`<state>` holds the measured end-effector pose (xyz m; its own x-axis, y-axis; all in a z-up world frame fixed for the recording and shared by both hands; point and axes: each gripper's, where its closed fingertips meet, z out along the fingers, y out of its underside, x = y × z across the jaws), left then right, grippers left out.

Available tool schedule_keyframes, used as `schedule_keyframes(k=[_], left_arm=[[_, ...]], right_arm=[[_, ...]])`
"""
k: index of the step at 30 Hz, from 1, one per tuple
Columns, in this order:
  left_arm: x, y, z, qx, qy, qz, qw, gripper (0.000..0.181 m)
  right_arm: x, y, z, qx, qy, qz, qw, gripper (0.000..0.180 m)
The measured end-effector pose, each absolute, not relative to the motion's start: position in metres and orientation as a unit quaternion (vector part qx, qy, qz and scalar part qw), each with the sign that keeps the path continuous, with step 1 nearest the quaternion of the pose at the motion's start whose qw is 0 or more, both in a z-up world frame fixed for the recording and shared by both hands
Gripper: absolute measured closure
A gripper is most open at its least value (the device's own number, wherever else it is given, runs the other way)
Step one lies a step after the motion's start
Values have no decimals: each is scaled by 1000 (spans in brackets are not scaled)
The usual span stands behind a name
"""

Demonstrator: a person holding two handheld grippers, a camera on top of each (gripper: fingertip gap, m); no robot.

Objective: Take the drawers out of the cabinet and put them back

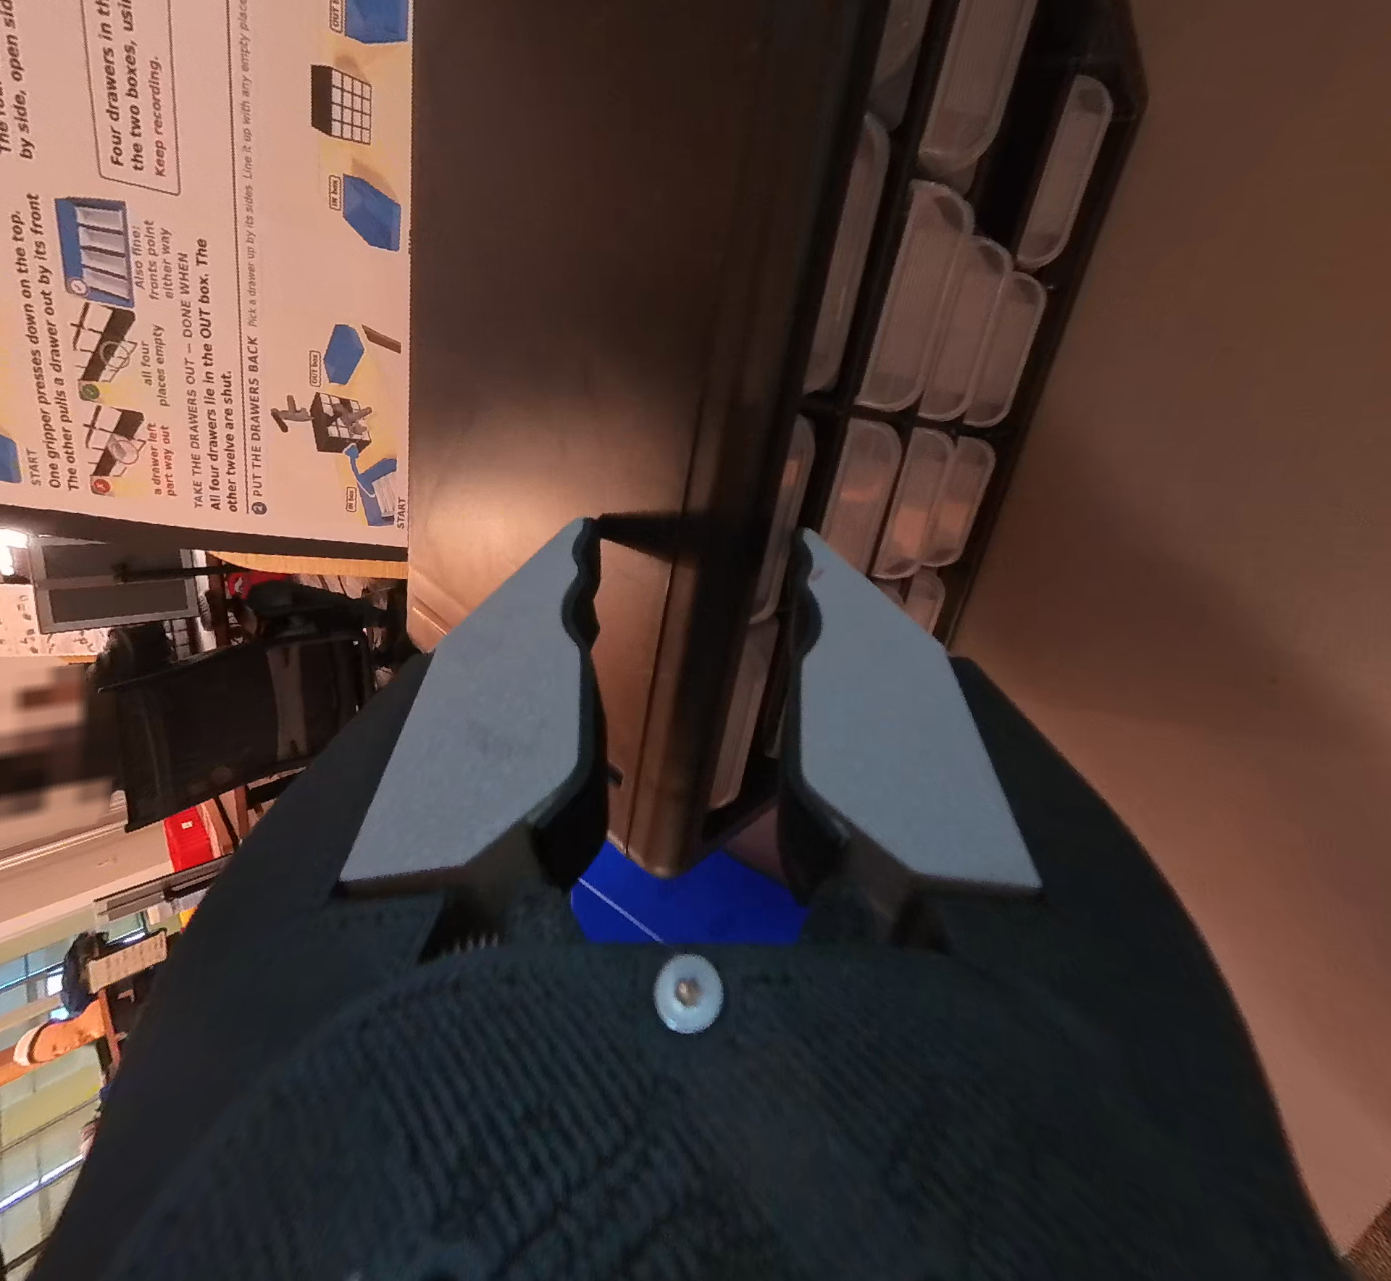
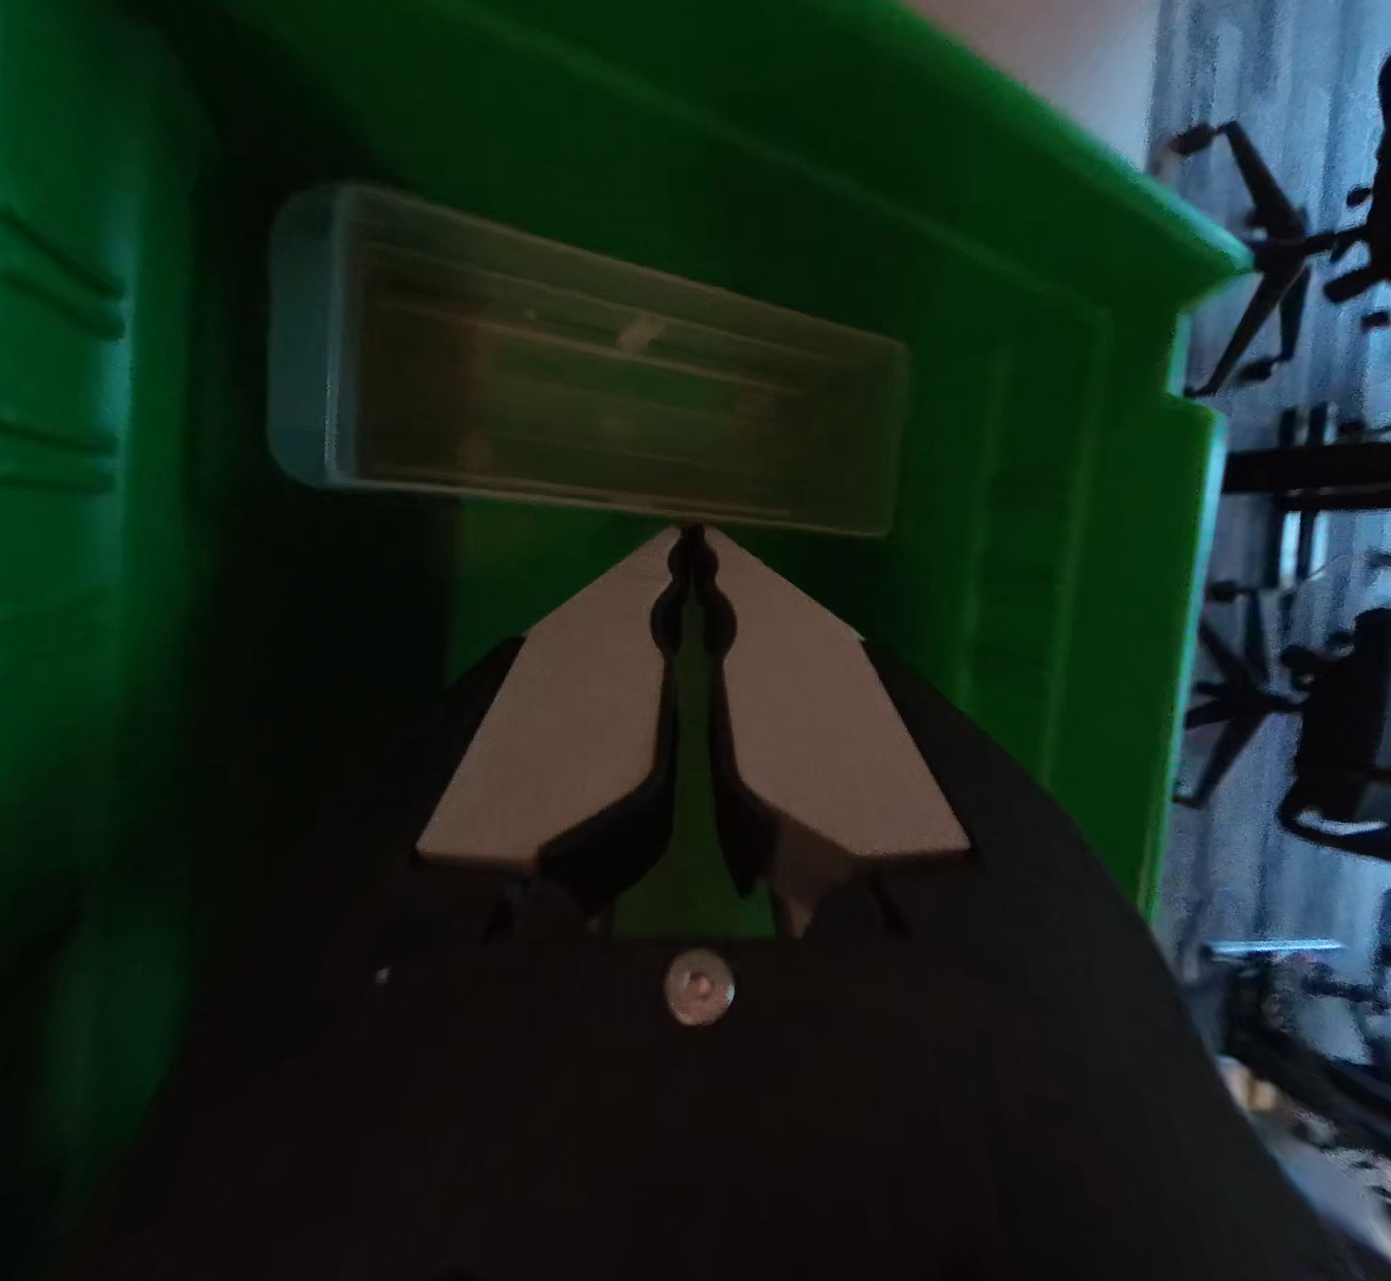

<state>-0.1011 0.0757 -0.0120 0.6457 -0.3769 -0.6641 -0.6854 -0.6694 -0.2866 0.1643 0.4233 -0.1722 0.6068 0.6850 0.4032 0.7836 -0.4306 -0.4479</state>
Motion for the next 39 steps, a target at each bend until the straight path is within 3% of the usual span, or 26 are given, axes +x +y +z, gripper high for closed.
schedule_keyframes(k=[4,7,9,12,15,20,24,30,35,39], left_arm=[[-101,75,-12,-867,309,285,268,132],[-101,75,-12,-867,310,281,269,132],[-101,75,-12,-867,310,280,271,132],[-101,75,-12,-867,308,281,274,132],[-101,75,-12,-866,306,282,278,132],[-101,75,-12,-868,295,283,281,132],[-101,76,-12,-869,293,296,267,132],[-101,76,-13,-868,298,304,254,132],[-101,77,-12,-869,293,293,270,132],[-101,77,-12,-868,294,296,270,132]], right_arm=[[150,412,-108,-818,-396,18,417,178],[135,366,-59,-761,-426,104,479,161],[124,320,-39,-723,-454,168,493,141],[101,230,-36,-675,-506,305,442,119],[72,139,-52,-626,-544,436,348,111],[16,73,-99,-612,-540,502,286,129],[-25,68,-125,-648,-493,542,209,126],[-52,94,-110,-650,-348,652,176,141],[-55,104,-112,-645,-297,684,168,168],[-48,97,-111,-625,-290,711,142,173]])
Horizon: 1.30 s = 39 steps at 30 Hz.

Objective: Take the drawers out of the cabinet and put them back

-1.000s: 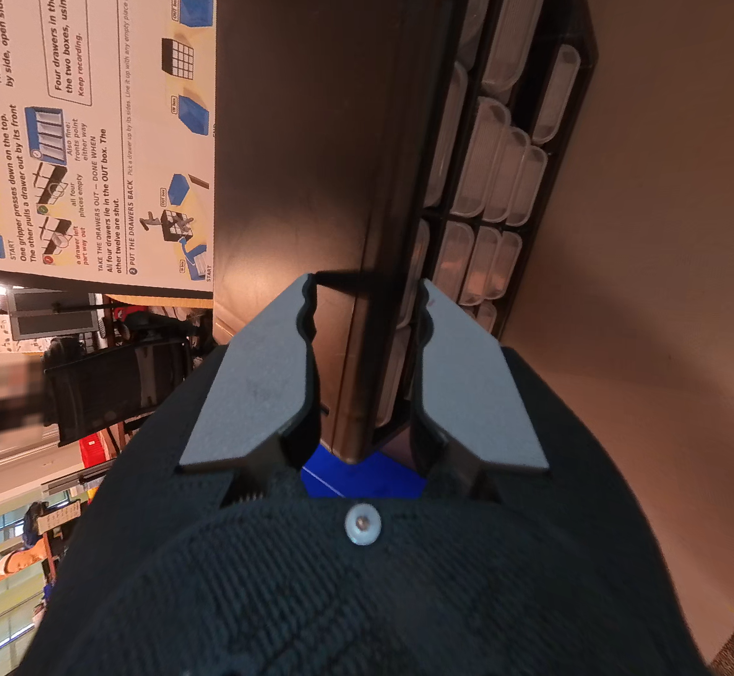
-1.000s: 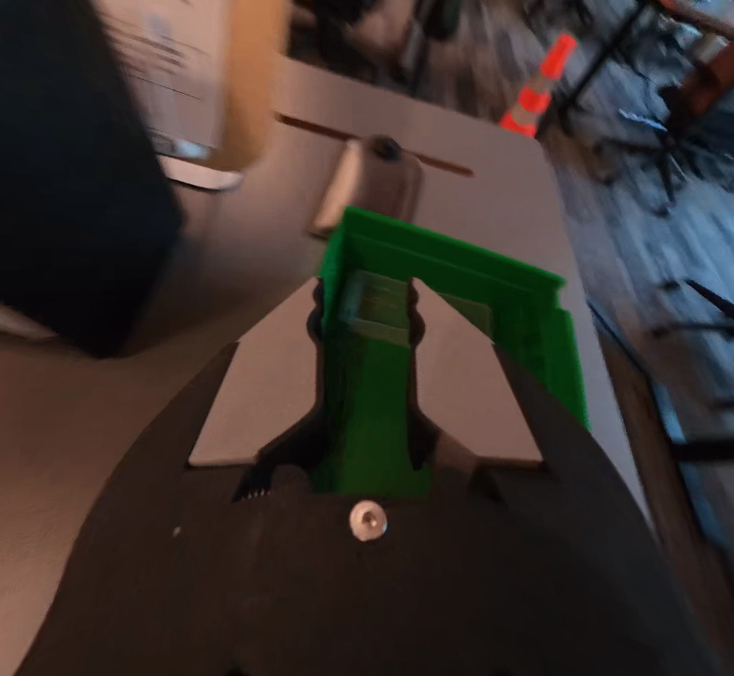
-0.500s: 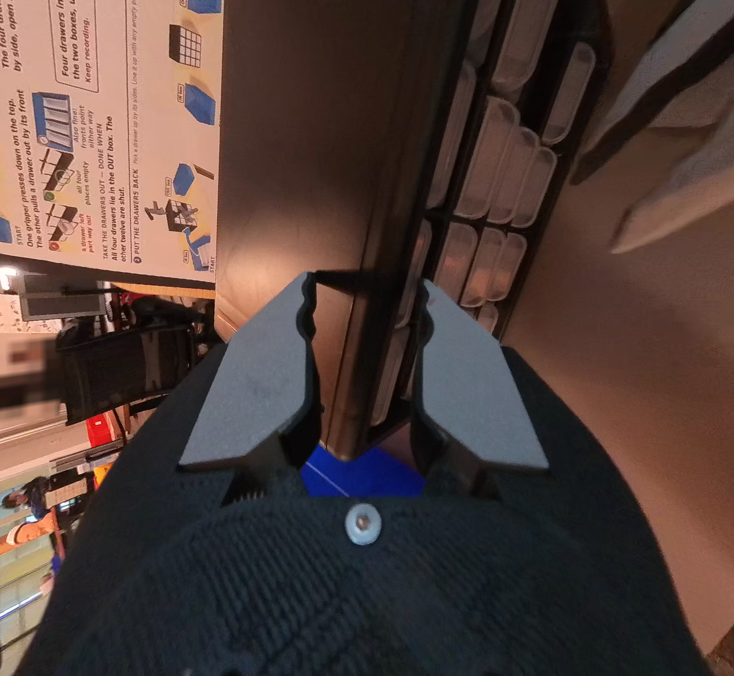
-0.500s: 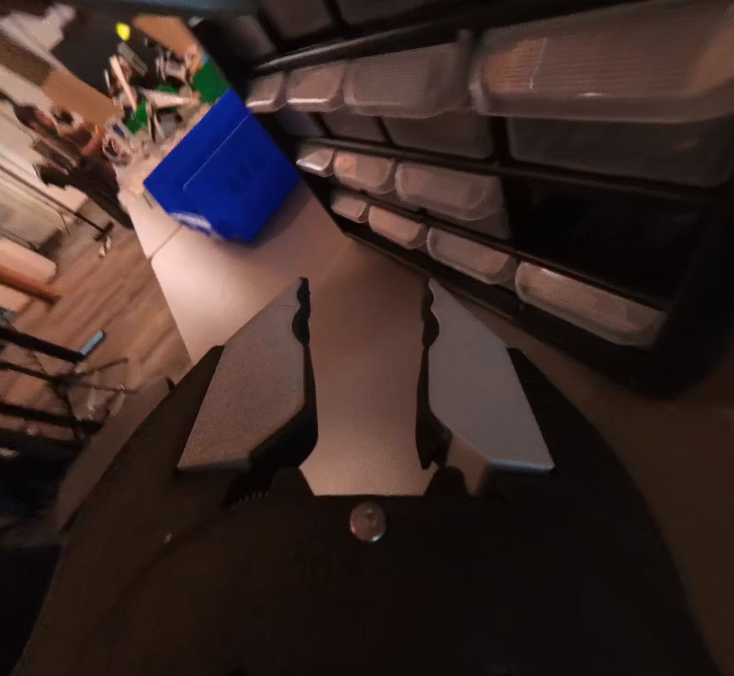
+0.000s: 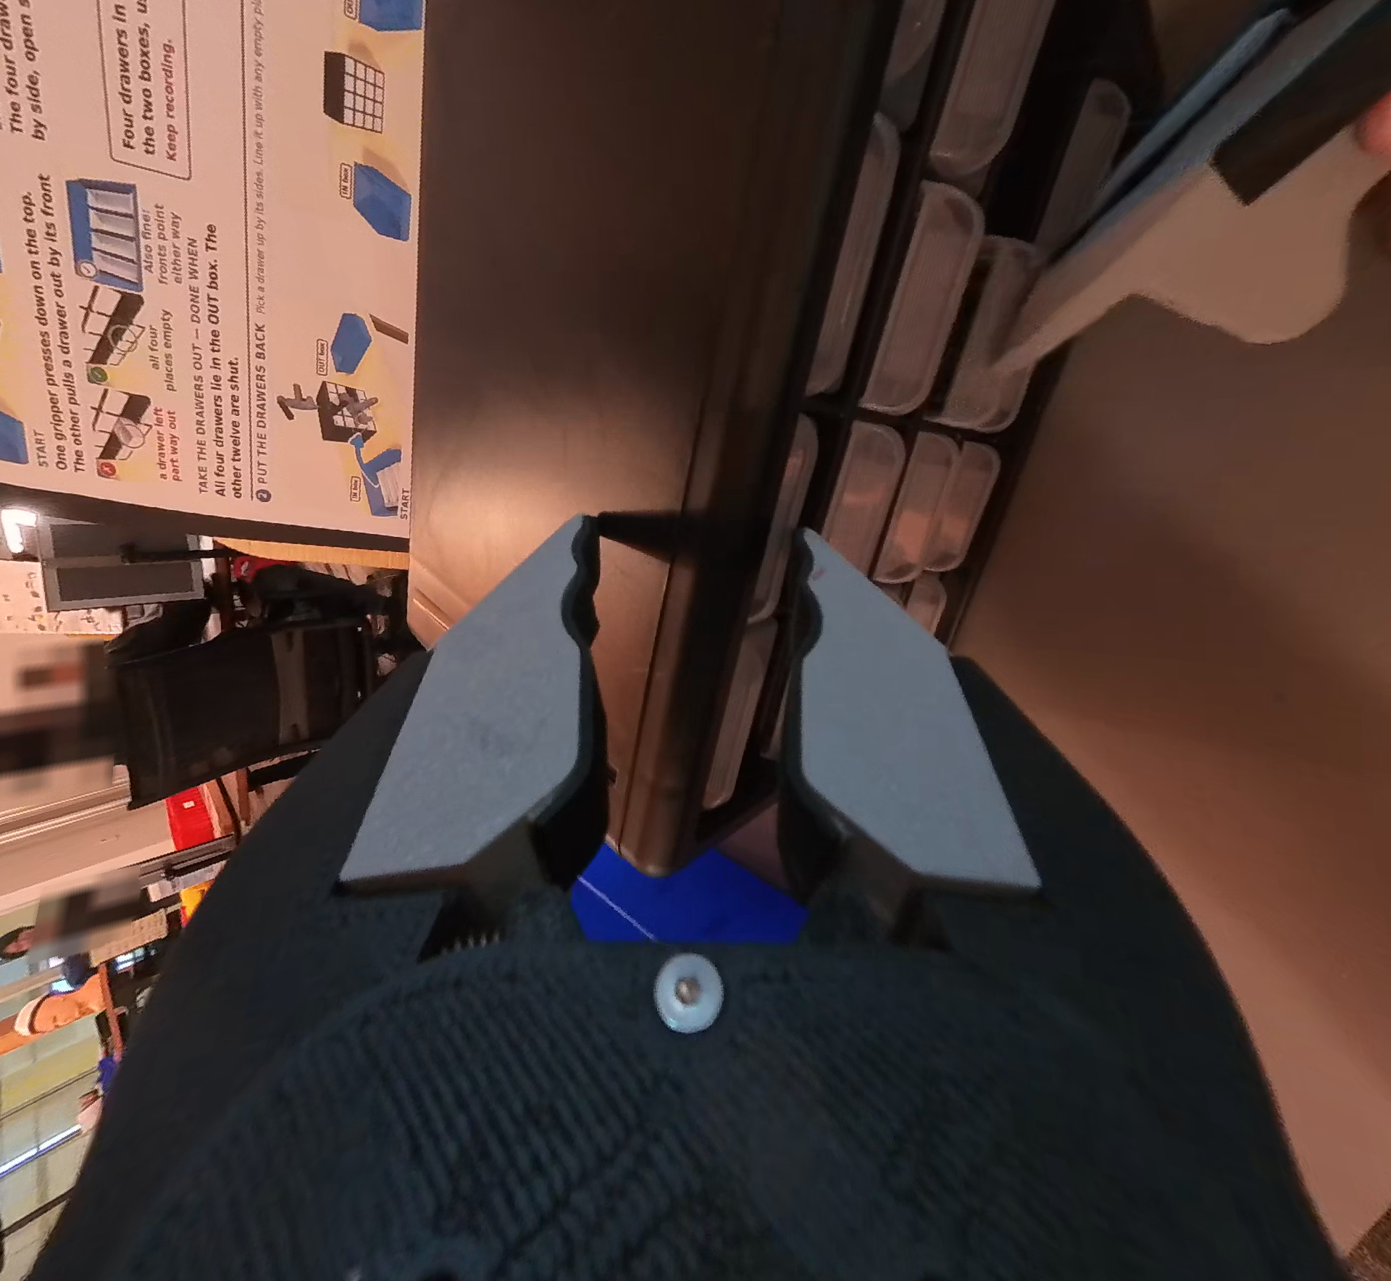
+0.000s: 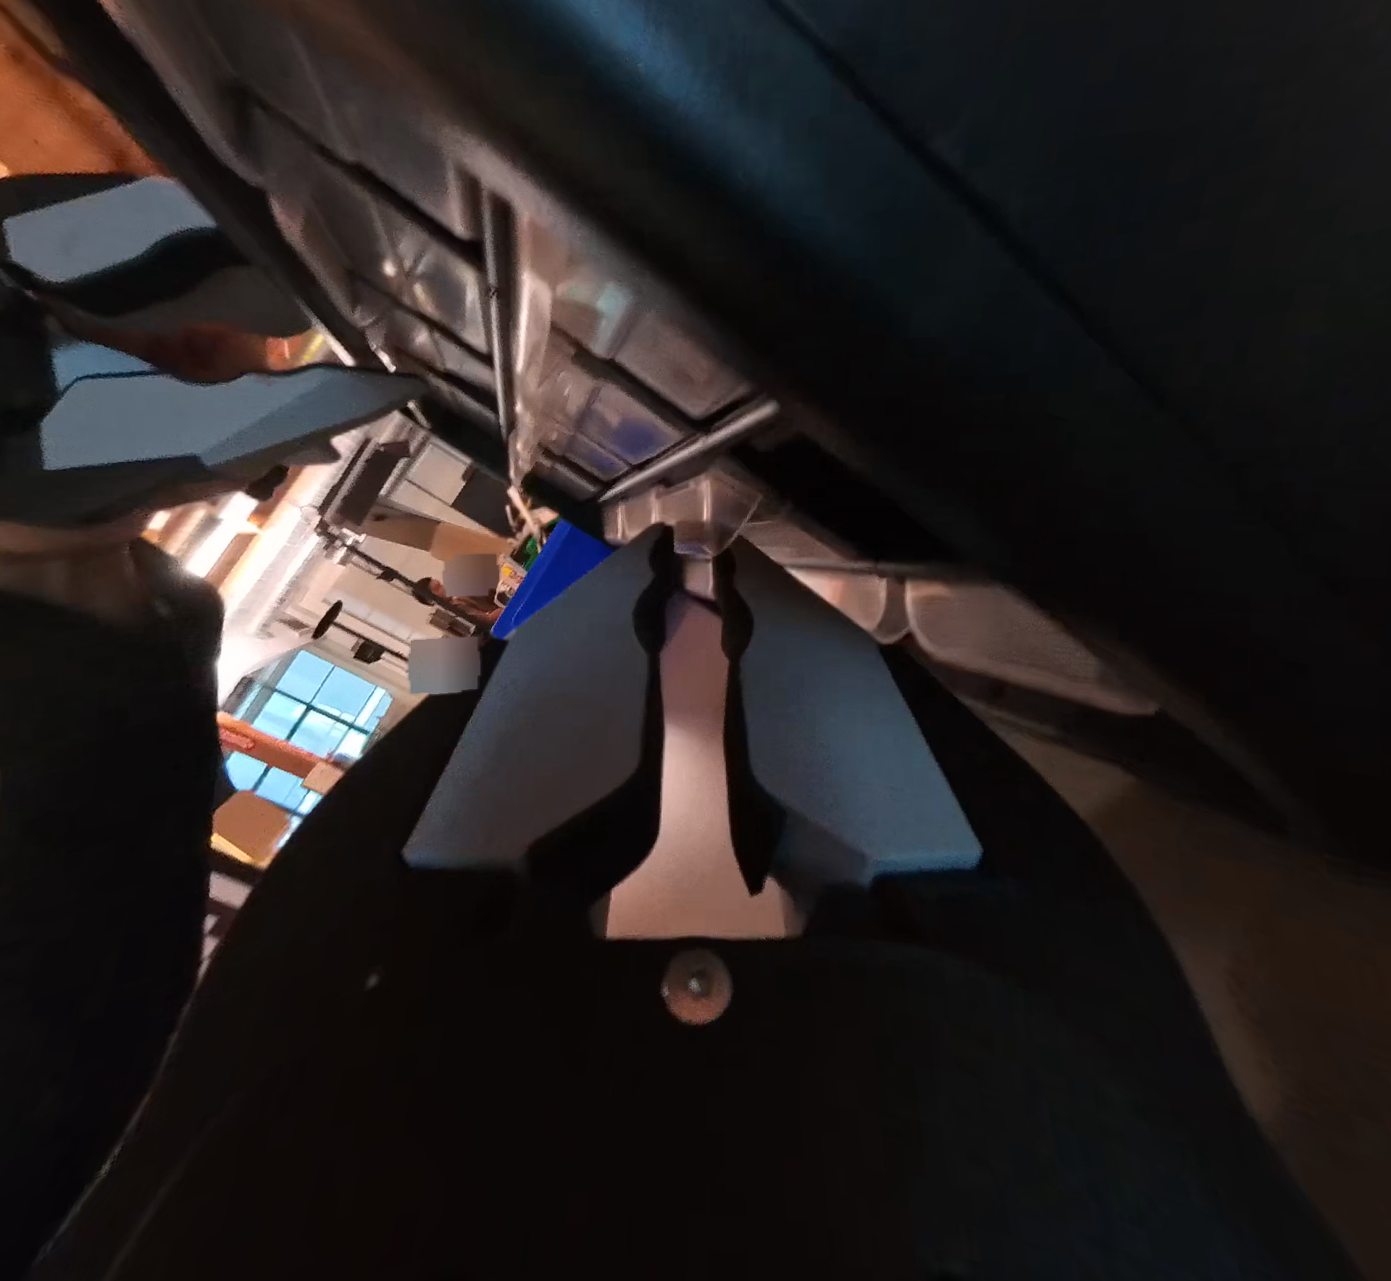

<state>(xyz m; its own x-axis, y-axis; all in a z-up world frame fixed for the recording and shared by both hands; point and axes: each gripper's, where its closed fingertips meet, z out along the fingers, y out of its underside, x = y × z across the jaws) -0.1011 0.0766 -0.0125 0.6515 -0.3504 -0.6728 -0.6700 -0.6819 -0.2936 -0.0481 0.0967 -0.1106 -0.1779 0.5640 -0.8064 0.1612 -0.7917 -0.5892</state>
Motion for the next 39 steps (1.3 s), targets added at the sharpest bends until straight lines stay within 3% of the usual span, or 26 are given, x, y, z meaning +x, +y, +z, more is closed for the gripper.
schedule_keyframes(k=[6,10,17,19,22,26,29,30,39], left_arm=[[-101,77,-13,-865,302,302,263,131],[-101,77,-13,-865,297,298,275,131],[-101,77,-13,-864,299,300,271,131],[-101,77,-13,-865,299,303,266,131],[-101,77,-13,-865,298,308,262,131],[-102,77,-13,-865,297,309,261,131],[-101,77,-13,-865,297,310,260,131],[-101,77,-13,-865,296,310,260,131],[-101,77,-13,-863,300,306,269,131]], right_arm=[[-5,62,-119,-623,-367,674,148,168],[13,72,-146,-675,-432,566,192,121],[23,84,-113,-619,-577,406,344,124],[17,81,-98,-593,-619,356,372,112],[3,74,-81,-535,-683,295,400,113],[-10,72,-105,-495,-773,189,350,114],[-11,76,-131,-476,-816,127,304,138],[-10,76,-138,-467,-827,110,292,159],[23,47,-149,-436,-862,89,245,164]])
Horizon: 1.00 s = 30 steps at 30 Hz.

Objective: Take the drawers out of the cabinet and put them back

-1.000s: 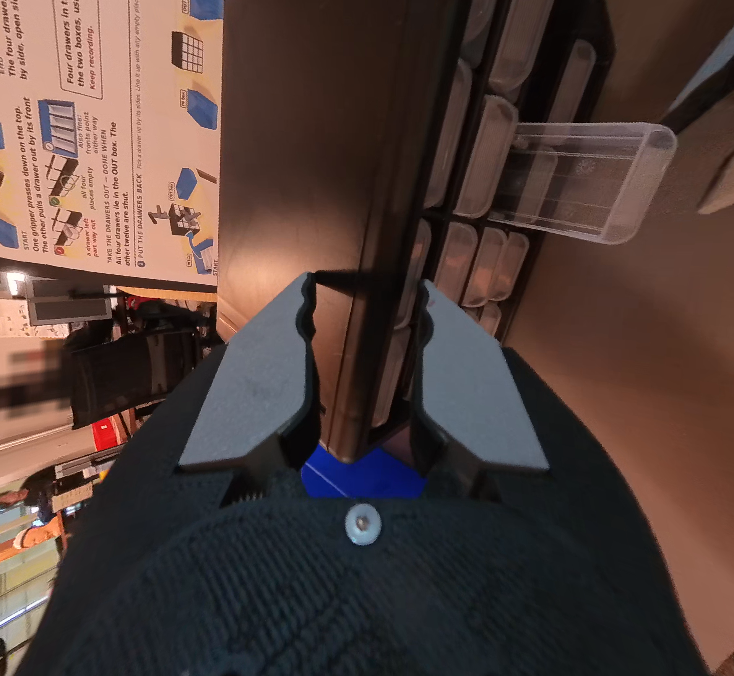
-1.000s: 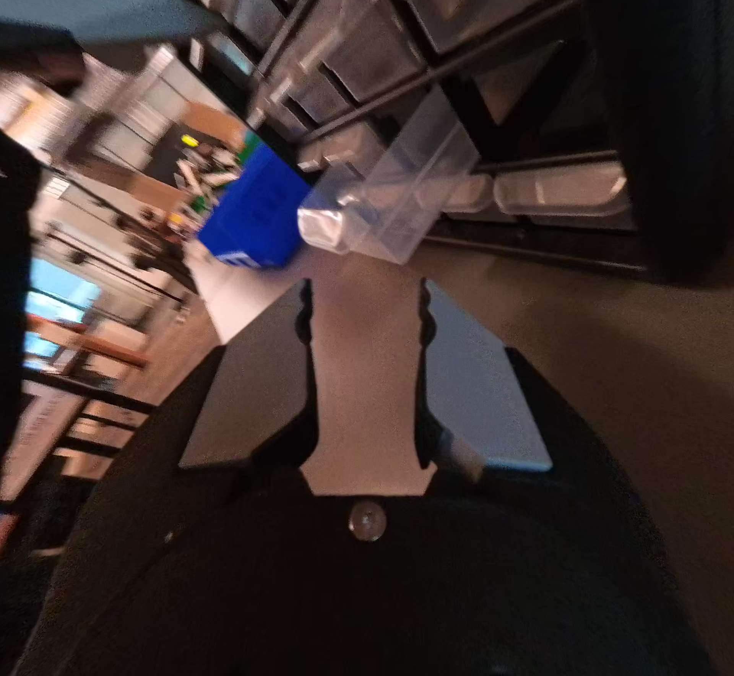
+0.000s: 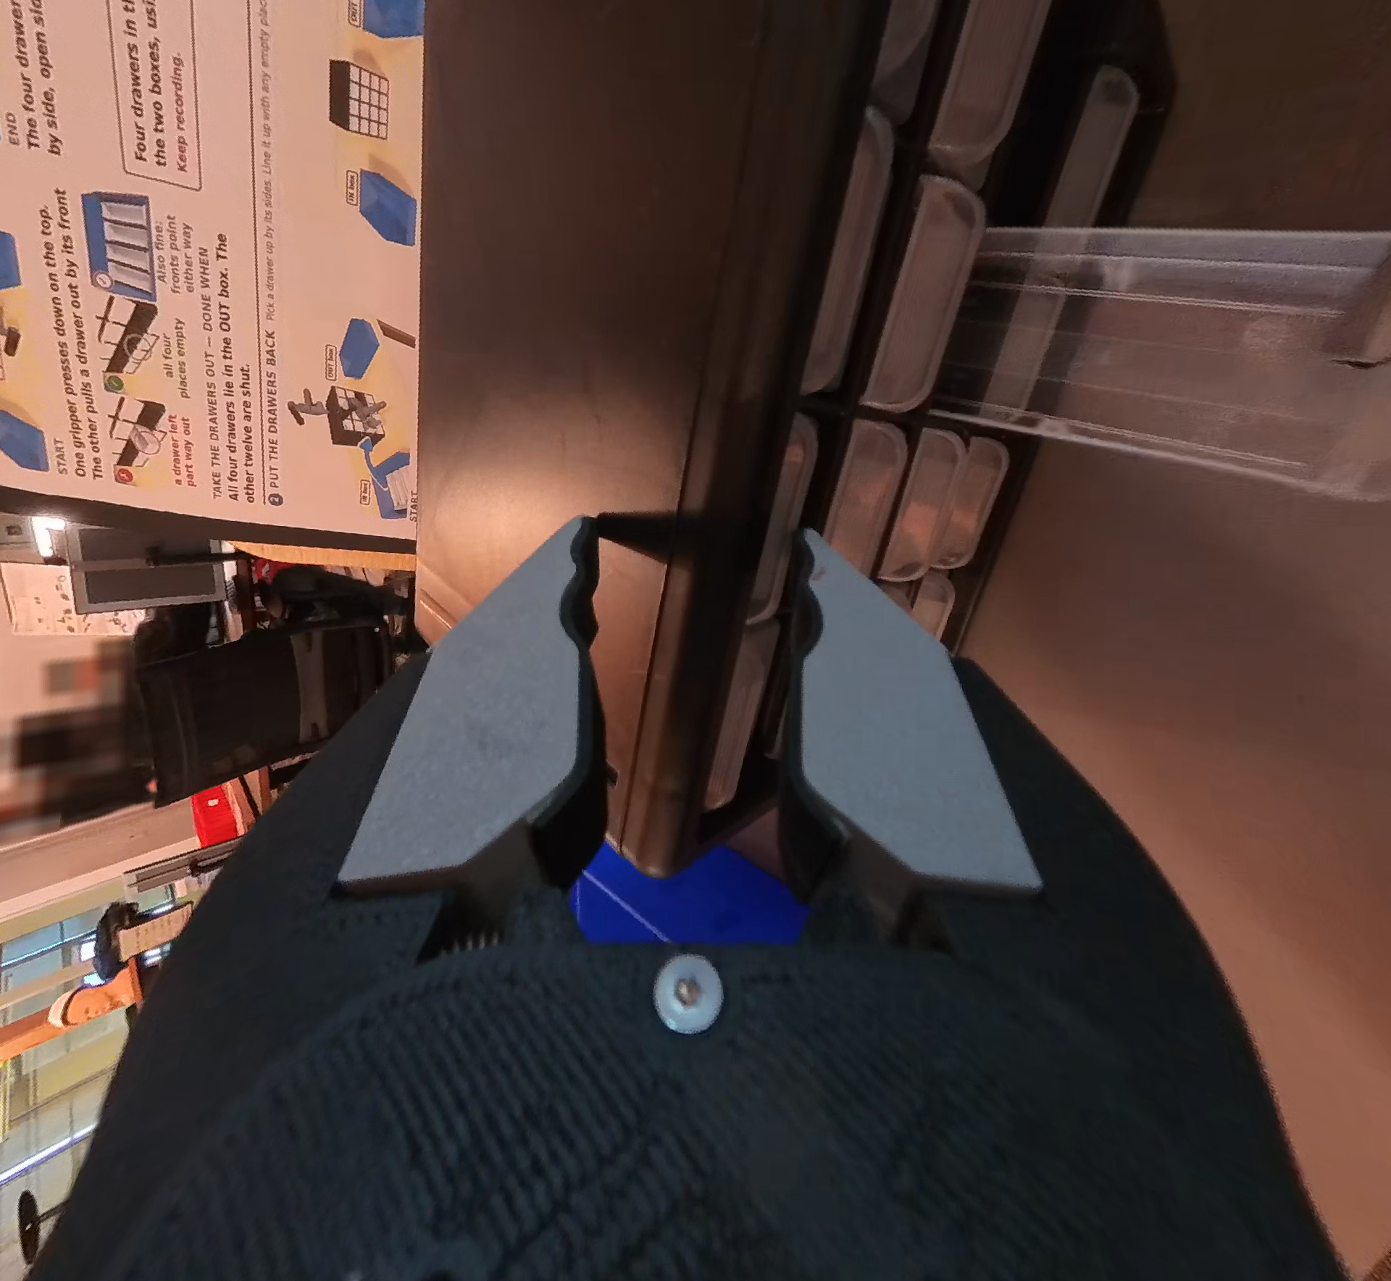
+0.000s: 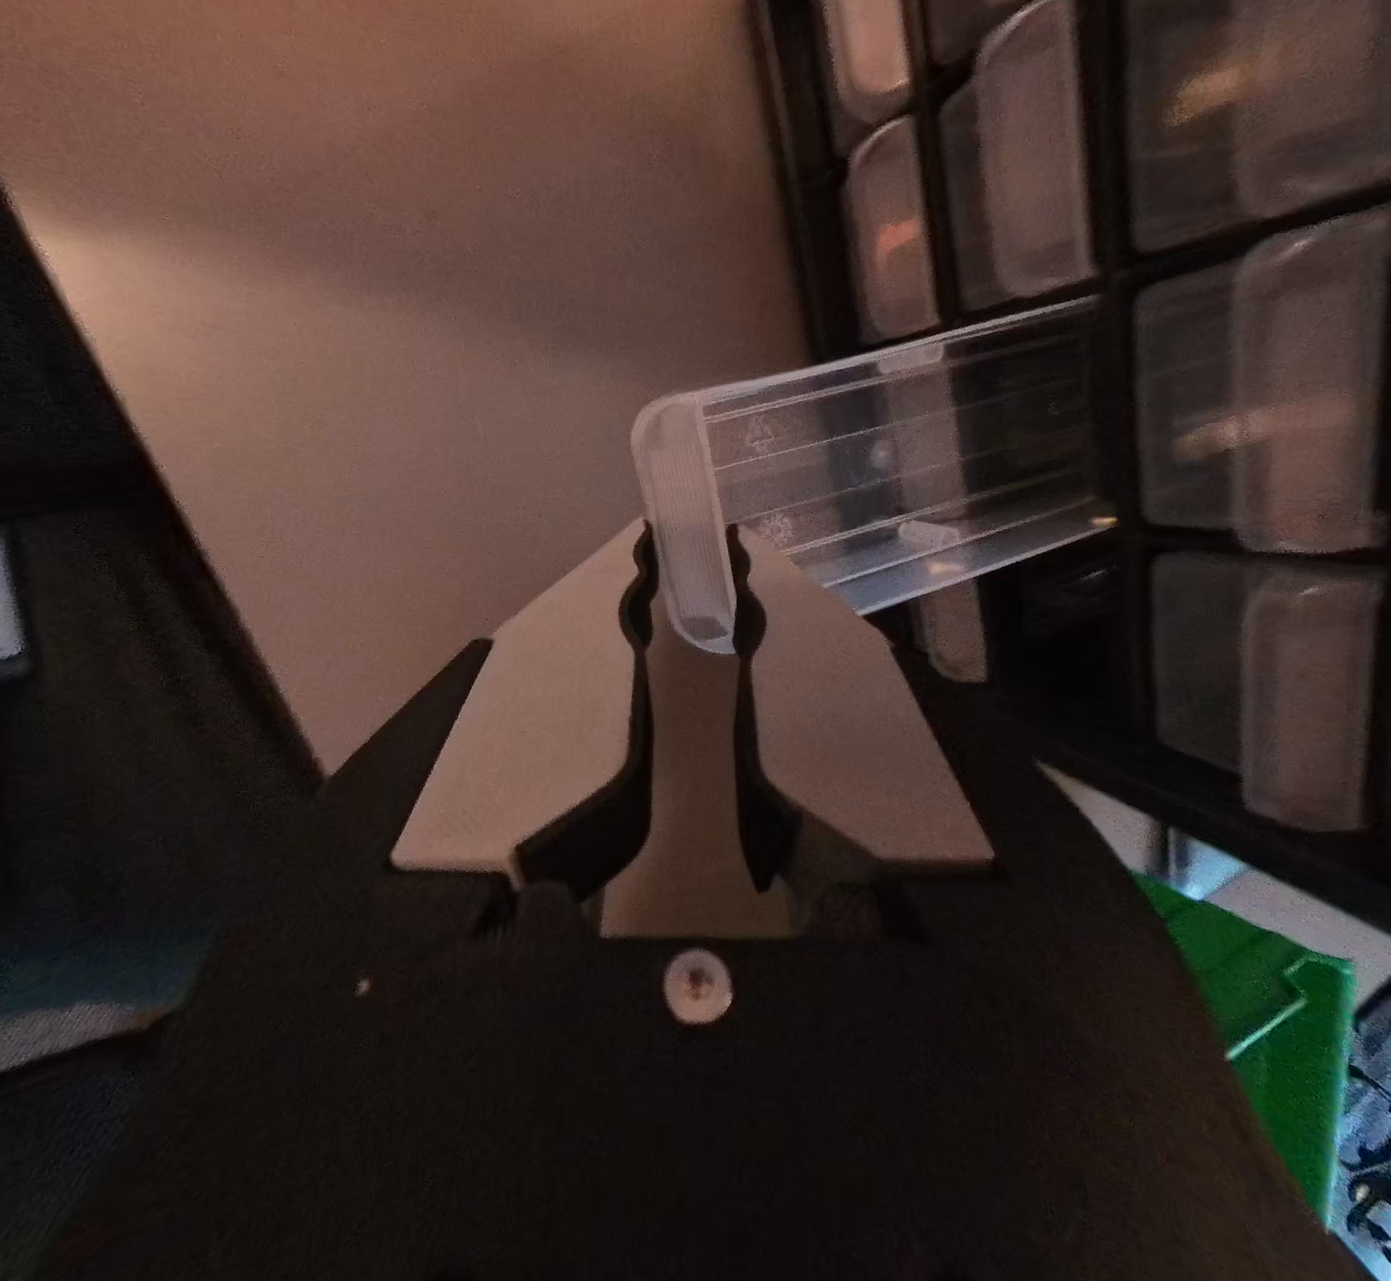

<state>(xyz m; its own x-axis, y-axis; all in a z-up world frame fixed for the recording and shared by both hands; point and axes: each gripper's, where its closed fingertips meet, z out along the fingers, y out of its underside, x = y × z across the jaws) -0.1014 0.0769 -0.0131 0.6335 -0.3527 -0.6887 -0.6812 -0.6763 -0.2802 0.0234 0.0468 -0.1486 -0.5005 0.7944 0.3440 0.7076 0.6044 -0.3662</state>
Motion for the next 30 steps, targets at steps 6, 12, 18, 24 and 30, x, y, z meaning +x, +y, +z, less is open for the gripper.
schedule_keyframes(k=[6,12,18,24,30], left_arm=[[-101,77,-13,-863,299,303,272,131],[-101,77,-13,-863,299,305,269,131],[-102,77,-13,-863,299,309,267,131],[-102,76,-13,-861,298,304,277,131],[-101,76,-13,-861,303,300,277,131]], right_arm=[[50,28,-149,-418,-875,88,227,165],[36,21,-122,-453,-845,183,216,165],[48,-24,-90,-440,-832,317,119,167],[80,-18,-104,-457,-824,317,109,167],[115,27,-52,-494,-785,316,201,167]])
